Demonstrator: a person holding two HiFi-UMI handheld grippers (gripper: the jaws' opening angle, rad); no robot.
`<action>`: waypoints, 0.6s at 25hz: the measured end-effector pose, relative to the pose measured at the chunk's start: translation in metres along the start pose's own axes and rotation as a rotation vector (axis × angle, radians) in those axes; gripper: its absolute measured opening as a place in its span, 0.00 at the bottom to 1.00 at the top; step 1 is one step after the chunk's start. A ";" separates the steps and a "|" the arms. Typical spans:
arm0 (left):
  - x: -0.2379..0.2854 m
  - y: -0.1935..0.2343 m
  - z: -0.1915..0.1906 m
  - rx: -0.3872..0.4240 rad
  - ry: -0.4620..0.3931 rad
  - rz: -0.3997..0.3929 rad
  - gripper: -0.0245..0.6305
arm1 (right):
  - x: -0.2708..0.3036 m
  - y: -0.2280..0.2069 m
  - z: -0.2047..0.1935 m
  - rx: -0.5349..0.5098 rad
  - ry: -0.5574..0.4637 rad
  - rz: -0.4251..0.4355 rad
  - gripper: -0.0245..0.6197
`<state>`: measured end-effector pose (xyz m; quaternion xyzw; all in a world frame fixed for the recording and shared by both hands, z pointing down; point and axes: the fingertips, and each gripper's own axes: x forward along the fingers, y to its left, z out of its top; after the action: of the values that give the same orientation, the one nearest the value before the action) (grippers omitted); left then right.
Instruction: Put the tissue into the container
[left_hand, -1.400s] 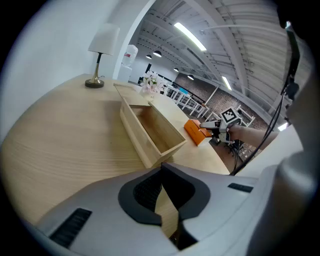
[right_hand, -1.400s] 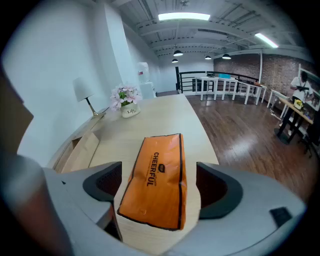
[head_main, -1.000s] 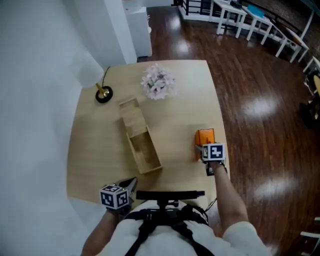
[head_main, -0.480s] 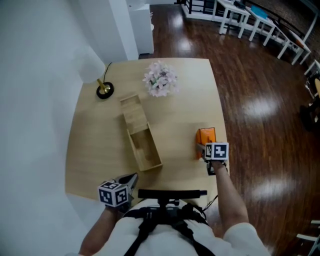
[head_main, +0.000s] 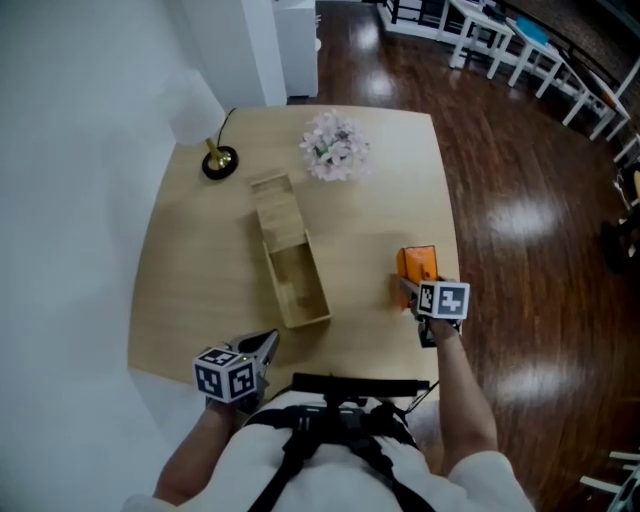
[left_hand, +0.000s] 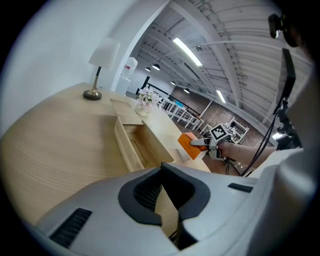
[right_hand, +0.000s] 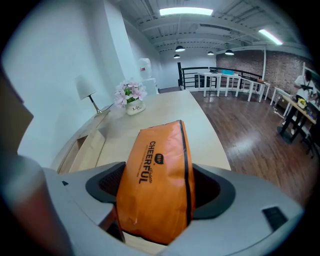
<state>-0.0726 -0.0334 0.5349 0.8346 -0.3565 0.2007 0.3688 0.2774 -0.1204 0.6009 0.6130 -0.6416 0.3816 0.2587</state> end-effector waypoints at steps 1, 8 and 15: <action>-0.001 0.000 0.000 -0.002 -0.003 -0.002 0.04 | -0.002 0.004 0.002 -0.001 -0.008 0.006 0.68; -0.010 0.004 0.004 -0.006 -0.030 -0.006 0.04 | -0.016 0.039 0.021 -0.021 -0.045 0.051 0.67; -0.017 0.010 0.003 -0.018 -0.050 -0.008 0.04 | -0.018 0.080 0.034 -0.041 -0.063 0.108 0.66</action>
<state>-0.0911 -0.0325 0.5270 0.8375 -0.3639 0.1753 0.3681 0.2052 -0.1408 0.5536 0.5839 -0.6891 0.3624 0.2300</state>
